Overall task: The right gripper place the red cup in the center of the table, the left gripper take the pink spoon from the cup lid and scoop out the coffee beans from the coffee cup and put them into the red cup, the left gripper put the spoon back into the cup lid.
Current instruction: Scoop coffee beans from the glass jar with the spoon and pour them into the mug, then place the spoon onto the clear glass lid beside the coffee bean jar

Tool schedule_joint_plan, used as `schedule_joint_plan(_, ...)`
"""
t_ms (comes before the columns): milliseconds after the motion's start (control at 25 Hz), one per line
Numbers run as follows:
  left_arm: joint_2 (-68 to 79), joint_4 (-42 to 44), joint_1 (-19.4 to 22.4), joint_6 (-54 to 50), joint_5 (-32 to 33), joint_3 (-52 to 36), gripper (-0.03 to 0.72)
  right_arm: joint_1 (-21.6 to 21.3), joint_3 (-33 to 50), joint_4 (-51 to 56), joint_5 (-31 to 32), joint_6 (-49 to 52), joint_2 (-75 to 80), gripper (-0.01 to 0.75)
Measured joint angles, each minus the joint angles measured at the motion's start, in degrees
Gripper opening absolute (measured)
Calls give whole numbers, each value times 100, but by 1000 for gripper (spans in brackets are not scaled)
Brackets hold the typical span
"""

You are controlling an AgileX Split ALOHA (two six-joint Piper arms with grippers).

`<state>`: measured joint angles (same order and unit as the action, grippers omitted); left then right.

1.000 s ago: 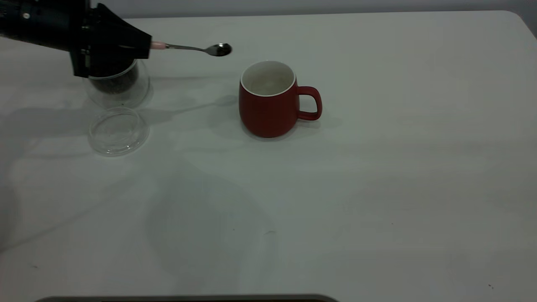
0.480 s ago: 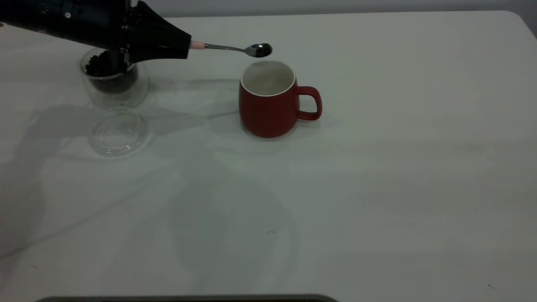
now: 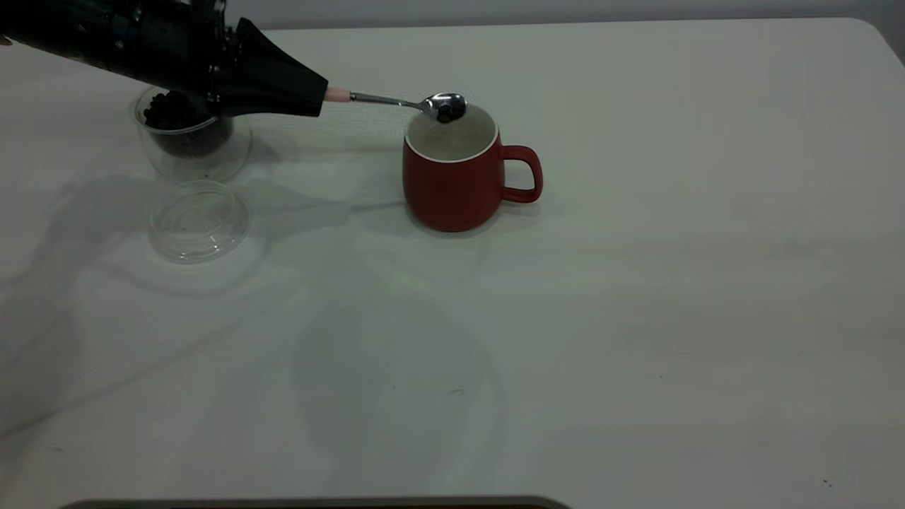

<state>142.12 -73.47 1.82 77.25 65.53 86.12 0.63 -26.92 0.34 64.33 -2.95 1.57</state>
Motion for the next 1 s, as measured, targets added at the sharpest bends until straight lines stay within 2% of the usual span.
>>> schedule_joint_plan(280, 5, -175, -5, 975, -602, 0, 123, 0, 0, 0, 0, 0, 0, 577)
schedule_joint_plan(520, 6, -380, -5, 1447, -651, 0, 123, 0, 0, 0, 0, 0, 0, 577)
schedule_joint_plan(720, -172, -156, 113, 804, -200, 0, 123, 0, 0, 6, 0, 0, 0, 577)
schedule_joint_plan(1000, -898, 746, 868, -637, 44, 0, 123, 0, 0, 6, 0, 0, 0, 577)
